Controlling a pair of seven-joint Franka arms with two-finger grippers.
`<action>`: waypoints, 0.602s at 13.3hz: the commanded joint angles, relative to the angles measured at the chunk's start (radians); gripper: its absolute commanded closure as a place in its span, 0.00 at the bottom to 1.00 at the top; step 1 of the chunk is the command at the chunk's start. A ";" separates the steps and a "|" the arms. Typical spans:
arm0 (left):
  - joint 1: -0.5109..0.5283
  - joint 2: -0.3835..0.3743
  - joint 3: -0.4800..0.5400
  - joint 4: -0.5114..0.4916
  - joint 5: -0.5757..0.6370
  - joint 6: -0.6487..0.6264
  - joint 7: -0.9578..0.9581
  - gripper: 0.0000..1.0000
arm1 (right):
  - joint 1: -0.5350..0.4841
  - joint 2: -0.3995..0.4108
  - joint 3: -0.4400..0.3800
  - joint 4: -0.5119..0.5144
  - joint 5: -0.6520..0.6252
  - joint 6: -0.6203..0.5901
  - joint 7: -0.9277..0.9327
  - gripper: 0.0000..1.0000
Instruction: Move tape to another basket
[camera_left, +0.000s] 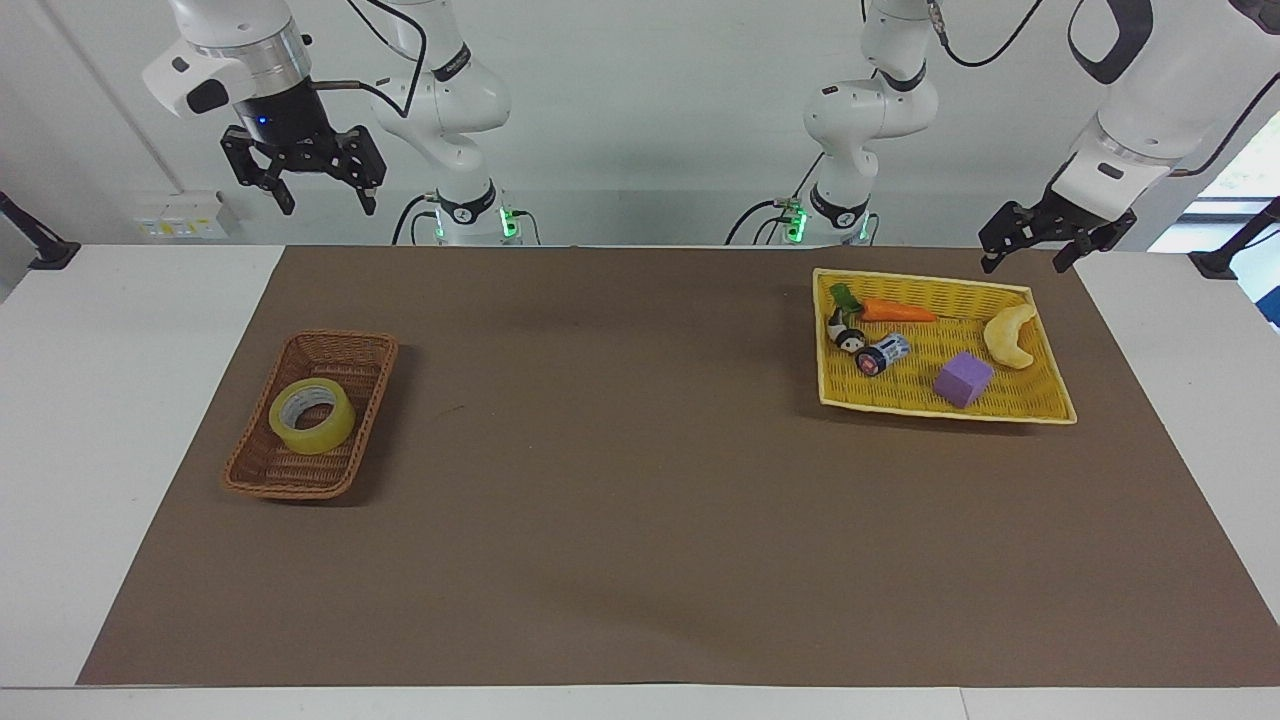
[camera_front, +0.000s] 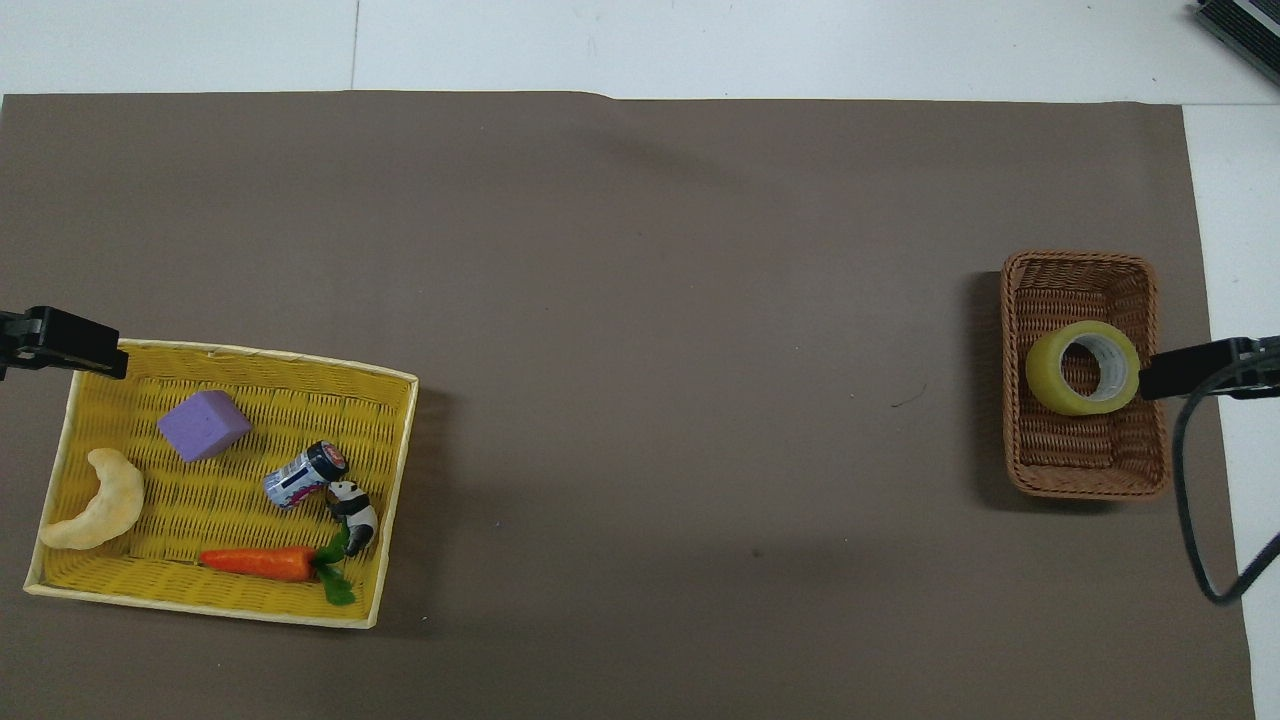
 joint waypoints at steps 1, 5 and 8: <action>0.010 0.006 -0.008 0.024 0.012 -0.020 0.005 0.00 | -0.009 -0.042 0.005 -0.028 0.009 0.013 -0.023 0.00; 0.012 0.006 -0.007 0.025 0.012 -0.022 0.008 0.00 | -0.011 -0.051 0.003 -0.076 0.018 0.021 -0.024 0.00; 0.012 0.006 -0.007 0.025 0.013 -0.022 0.010 0.00 | -0.014 -0.045 -0.006 -0.068 0.018 0.028 -0.023 0.00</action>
